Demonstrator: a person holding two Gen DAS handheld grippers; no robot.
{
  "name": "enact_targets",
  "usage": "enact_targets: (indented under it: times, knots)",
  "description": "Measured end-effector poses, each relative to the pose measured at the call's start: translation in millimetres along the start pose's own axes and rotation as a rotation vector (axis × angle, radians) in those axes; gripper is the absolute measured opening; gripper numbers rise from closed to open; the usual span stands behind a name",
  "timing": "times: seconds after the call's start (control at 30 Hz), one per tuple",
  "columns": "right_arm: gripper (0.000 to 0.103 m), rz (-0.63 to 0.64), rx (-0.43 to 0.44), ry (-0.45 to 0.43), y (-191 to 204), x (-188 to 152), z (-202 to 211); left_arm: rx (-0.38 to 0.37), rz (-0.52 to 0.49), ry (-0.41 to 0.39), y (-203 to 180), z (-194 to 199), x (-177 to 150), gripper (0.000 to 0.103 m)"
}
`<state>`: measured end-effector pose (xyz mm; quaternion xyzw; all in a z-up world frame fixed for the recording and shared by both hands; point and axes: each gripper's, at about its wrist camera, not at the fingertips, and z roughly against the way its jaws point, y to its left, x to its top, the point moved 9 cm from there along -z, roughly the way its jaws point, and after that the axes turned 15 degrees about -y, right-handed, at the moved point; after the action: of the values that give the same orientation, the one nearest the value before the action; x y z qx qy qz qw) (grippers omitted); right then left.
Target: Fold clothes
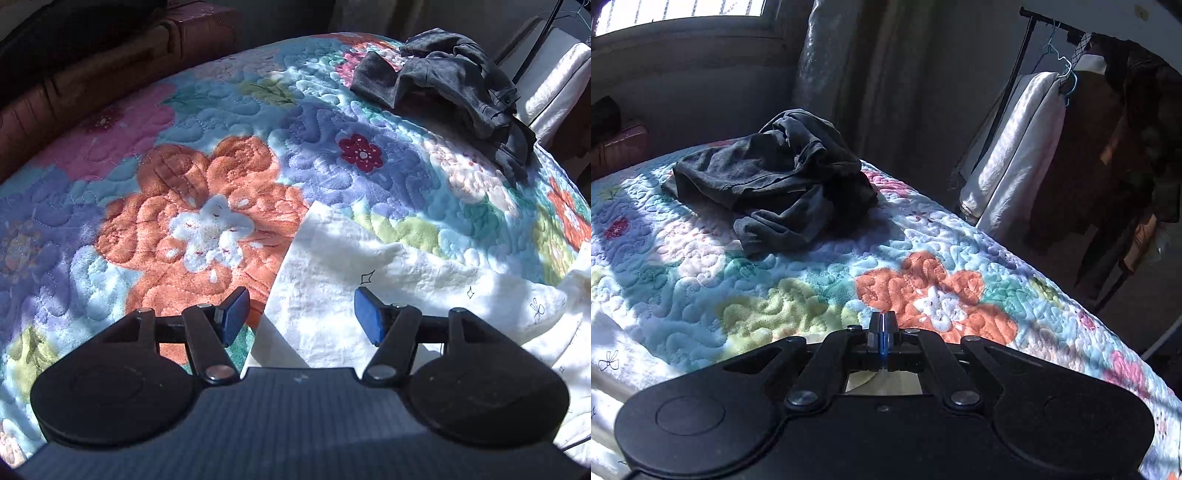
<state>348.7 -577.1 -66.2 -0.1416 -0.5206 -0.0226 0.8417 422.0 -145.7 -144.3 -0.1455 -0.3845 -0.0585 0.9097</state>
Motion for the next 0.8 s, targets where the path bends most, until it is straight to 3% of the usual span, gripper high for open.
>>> enact_targets:
  times: [0.03, 0.07, 0.13, 0.17, 0.2, 0.3, 0.43, 0.5, 0.53, 0.57, 0.6, 0.63, 0.67, 0.8]
  knots:
    - [0.000, -0.028, 0.001, 0.006, 0.8, 3.6, -1.3, -0.020, -0.012, -0.002, -1.4, -0.2, -0.6, 0.065]
    - [0.003, -0.069, 0.008, 0.016, 2.1, 6.7, -1.4, -0.042, -0.028, 0.002, -3.6, -0.8, -1.6, 0.069]
    - [0.021, -0.121, 0.035, 0.025, 9.5, 9.6, 2.7, -0.062, -0.051, 0.013, -5.4, -3.3, -3.3, 0.070]
    - [0.046, -0.132, 0.047, 0.017, 14.6, 10.5, 6.3, -0.069, -0.062, 0.016, -5.8, -4.9, -3.9, 0.071]
    - [0.058, -0.143, 0.060, 0.009, 19.7, 11.4, 9.8, -0.077, -0.066, 0.020, -5.8, -6.9, -4.2, 0.071]
    - [0.058, -0.183, 0.097, 0.090, 36.1, 0.3, 9.2, -0.093, -0.058, 0.032, -4.6, -13.2, -4.1, 0.075]
    - [0.061, -0.238, 0.145, 0.225, 58.5, -17.1, 6.9, -0.114, -0.020, 0.037, -3.7, -20.9, -1.9, 0.087]
    - [0.061, -0.272, 0.144, 0.290, 66.0, -27.6, 4.6, -0.114, -0.037, 0.037, -5.2, -23.9, -1.5, 0.088]
    - [0.061, -0.296, 0.116, 0.310, 63.5, -33.6, 0.5, -0.123, -0.077, 0.030, -8.2, -23.9, -2.1, 0.084]
    - [0.061, -0.318, 0.092, 0.321, 60.3, -37.7, -4.2, -0.139, -0.149, 0.015, -13.5, -22.5, -3.5, 0.044]
    - [0.061, -0.337, 0.072, 0.323, 57.0, -40.2, -8.3, -0.155, -0.229, 0.015, -19.7, -21.4, -7.3, 0.015]
    - [0.063, -0.350, 0.058, 0.327, 53.6, -42.8, -13.2, -0.166, -0.274, 0.012, -24.4, -19.3, -10.0, 0.002]
    - [0.068, -0.362, 0.046, 0.343, 50.3, -47.1, -19.1, -0.174, -0.301, 0.001, -28.2, -16.7, -11.9, 0.002]
    - [0.069, -0.349, 0.041, 0.398, 51.8, -66.3, -42.7, -0.183, -0.359, -0.038, -36.7, -7.8, -15.4, 0.002]
